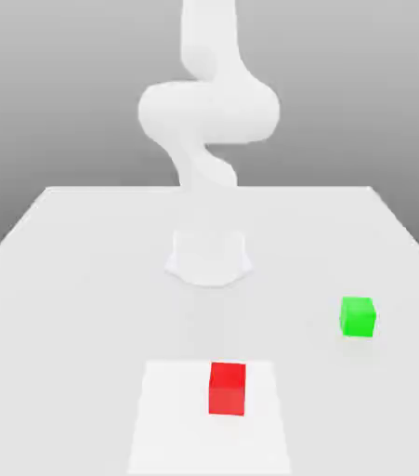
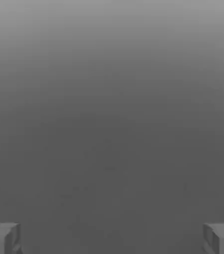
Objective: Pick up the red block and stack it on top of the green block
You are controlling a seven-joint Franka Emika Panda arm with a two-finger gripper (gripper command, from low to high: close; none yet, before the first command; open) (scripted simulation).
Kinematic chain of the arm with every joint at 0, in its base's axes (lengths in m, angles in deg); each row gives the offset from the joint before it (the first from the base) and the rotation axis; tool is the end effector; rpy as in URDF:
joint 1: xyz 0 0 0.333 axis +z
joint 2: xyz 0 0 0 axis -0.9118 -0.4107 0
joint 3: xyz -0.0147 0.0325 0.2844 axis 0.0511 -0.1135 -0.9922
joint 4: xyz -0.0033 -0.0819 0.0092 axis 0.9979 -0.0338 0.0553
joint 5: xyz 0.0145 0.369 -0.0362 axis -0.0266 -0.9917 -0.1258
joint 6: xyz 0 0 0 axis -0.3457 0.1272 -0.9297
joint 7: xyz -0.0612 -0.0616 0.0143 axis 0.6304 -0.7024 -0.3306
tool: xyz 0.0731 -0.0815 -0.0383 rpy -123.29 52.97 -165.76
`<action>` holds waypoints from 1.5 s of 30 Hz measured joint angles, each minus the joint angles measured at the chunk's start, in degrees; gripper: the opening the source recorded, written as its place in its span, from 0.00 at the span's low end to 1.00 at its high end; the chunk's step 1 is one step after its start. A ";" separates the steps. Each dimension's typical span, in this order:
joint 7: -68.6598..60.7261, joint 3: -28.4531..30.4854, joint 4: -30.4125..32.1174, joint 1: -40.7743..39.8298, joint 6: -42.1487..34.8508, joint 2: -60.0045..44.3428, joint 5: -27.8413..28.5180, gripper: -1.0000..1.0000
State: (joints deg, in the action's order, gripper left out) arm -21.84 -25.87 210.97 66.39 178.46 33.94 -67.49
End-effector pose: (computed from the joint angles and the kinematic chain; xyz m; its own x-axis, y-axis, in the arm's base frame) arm 0.3825 0.0004 0.6338 0.5274 -0.7270 0.4398 -0.5384 -0.6864 -0.4889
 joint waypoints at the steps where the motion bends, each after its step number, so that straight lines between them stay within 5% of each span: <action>1: 0.00 0.17 1.33 0.28 1.36 -2.32 -0.54 0.50; 12: 1.78 -0.40 14.87 2.42 15.26 -25.97 -3.67 0.50; 19: 6.99 -1.53 23.14 2.28 24.10 -40.33 0.18 0.50; 25: 8.37 -0.89 22.62 2.70 34.24 -52.64 1.74 0.50; 26: 8.40 -0.86 22.37 2.74 35.84 -54.53 1.73 0.00; 33: 8.57 -0.89 22.32 2.68 36.18 -54.91 1.93 0.00; 39: 8.17 -1.17 23.90 2.55 26.86 -44.01 1.40 0.00; 45: 6.01 -7.06 26.76 12.65 23.00 -37.20 -4.97 0.00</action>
State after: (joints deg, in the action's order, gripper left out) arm -15.82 -32.93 237.73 79.04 201.46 -3.26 -72.46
